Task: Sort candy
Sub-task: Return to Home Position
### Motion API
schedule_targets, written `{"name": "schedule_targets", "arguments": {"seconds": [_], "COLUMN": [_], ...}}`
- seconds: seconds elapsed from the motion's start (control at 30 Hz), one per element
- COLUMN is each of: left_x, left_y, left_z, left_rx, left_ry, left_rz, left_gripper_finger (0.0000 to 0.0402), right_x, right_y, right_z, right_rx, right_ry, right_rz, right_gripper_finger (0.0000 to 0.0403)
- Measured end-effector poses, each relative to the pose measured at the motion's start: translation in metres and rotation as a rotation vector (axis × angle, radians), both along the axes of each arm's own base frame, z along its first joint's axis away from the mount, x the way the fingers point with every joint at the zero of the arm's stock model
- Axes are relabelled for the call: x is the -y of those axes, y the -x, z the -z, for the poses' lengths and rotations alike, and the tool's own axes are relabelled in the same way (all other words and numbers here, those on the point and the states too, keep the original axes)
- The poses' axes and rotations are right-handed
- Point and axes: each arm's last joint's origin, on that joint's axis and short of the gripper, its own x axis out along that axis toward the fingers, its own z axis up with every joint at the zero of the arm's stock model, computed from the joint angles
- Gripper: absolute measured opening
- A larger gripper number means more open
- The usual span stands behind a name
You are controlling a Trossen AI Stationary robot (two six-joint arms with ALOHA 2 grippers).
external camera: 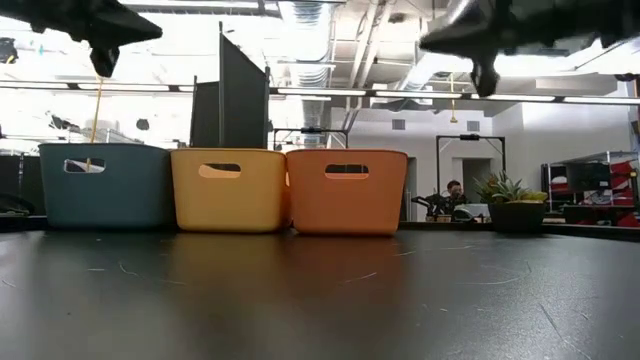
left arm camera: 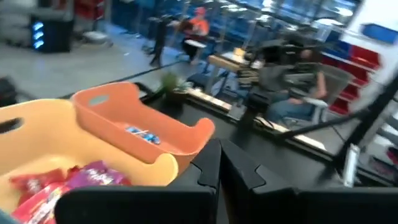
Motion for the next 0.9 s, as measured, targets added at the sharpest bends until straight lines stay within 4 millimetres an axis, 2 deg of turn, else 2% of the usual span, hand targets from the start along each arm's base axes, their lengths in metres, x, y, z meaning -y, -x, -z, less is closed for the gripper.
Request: {"name": "schedule_targets", "arguments": {"seconds": [0.17,0.37,0.57,0.63,0.7,0.9], "left_x": [0.004,0.008,0.012,0.014,0.016,0.024], "left_y": [-0.002,-0.022,-0.028,-0.029,-0.029,-0.027], "left_z": [0.018,0.063,0.097,0.104,0.108,0.107], "left_rx": [0.071,0.063,0.011,-0.027,-0.056,-0.049], "left_ry": [-0.109,-0.237,-0.299,-0.314,-0.332,-0.303], "left_rz": [0.157,0.275,0.336,0.339,0.345,0.318], "left_gripper_finger": [0.0001,0.0001,0.0001,0.0000,0.0000,0.0000], "right_x": [0.013,0.024,0.022,0.019,0.015,0.004], "right_y": [0.013,0.023,0.042,0.048,0.048,0.051], "right_z": [0.026,0.052,0.078,0.091,0.095,0.090], "right_rx": [-0.019,0.062,0.119,0.093,0.056,0.098], "right_ry": [0.143,0.328,0.506,0.540,0.565,0.612], "right_rz": [0.028,-0.103,-0.135,-0.160,-0.201,-0.236], "right_gripper_finger": [0.0000,0.0000,0.0000,0.0000,0.0000,0.0000]}}
